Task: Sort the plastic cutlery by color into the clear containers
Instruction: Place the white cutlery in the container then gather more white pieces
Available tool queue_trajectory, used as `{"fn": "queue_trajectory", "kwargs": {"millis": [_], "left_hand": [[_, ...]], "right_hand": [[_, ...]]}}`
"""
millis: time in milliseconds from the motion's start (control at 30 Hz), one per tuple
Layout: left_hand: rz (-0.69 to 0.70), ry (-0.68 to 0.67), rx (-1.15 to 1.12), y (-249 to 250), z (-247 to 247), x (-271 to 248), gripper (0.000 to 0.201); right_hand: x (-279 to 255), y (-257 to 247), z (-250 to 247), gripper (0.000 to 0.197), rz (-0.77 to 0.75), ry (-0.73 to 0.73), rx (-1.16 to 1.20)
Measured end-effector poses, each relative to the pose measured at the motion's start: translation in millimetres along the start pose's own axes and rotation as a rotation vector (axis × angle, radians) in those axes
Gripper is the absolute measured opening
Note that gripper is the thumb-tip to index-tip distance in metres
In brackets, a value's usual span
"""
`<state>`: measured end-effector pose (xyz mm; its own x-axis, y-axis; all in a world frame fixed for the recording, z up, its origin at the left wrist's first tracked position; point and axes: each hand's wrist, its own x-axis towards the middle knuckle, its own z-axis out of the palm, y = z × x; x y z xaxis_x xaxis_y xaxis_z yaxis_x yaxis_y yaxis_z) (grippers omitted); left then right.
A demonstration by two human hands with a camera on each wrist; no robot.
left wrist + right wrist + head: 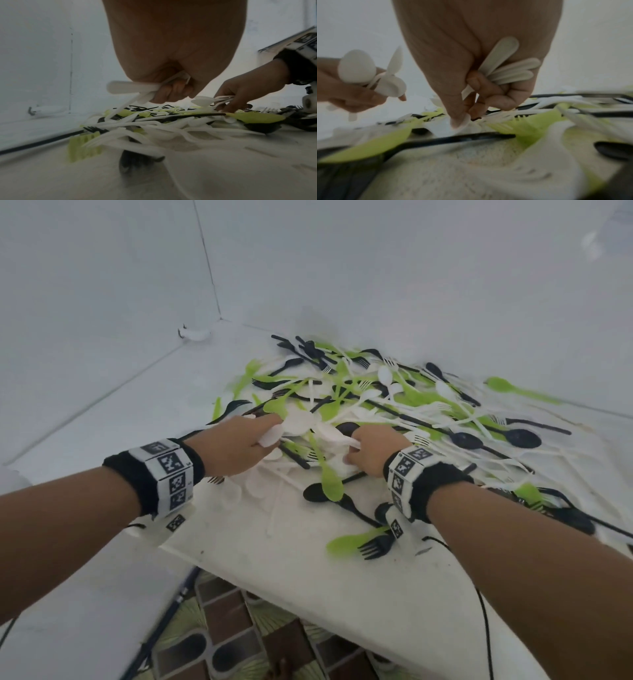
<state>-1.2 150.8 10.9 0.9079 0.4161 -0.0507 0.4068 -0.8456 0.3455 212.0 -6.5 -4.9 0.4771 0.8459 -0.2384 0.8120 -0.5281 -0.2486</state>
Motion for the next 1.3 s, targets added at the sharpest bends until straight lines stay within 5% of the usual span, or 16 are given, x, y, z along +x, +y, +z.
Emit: {"fn": "queue_trajectory", "kwargs": {"millis": [167,333,533,667,900,1067,1167,1233,1300], "left_hand": [[0.028,0.033,-0.032,5.2,-3.4,10.0,0.023],[0.016,-0.02,0.005,10.8,5.1,-7.6,0.027],[-0.085,-0.094,0.004,1.4,19.8,-35.6,0.026],[-0.168,-0.053,-0.065,-0.1,17.1,-53.7,0.02],[-0.271,0.052,-0.089,-15.5,-3.3,-89.9,0.02],[-0.409,0.151,-0.082,-36.8,-8.5,-108.1,0.018],[-0.314,0.1,-0.021,-37.1,-5.8,-111.0,0.025],[-0.232,0.019,0.019,-41.3,-3.1,-111.1,0.007],[-0.087,-0.047,0.07,-51.6,0.6,-103.2,0.029]], "right_hand": [[-4.1,5.3,-9.3,0.026,0.175,0.25,0.238],[0.6,-0.4,-12.1,0.017,0.207,0.653,0.544],[17.5,-23.0,-19.1,0.032,0.091,0.84,0.557],[11.1,-39.5,-28.2,0.026,-0.111,0.927,0.561],[-9.2,-71.7,-32.4,0.033,-0.408,0.809,0.504],[-15.1,-104.7,-11.9,0.045,-0.392,0.468,0.448],[-7.0,-108.4,9.8,0.036,-0.269,0.187,0.299],[0.0,-108.1,23.0,0.026,-0.216,0.045,0.161],[6.3,-107.4,33.7,0.031,-0.169,-0.002,0.125]]}}
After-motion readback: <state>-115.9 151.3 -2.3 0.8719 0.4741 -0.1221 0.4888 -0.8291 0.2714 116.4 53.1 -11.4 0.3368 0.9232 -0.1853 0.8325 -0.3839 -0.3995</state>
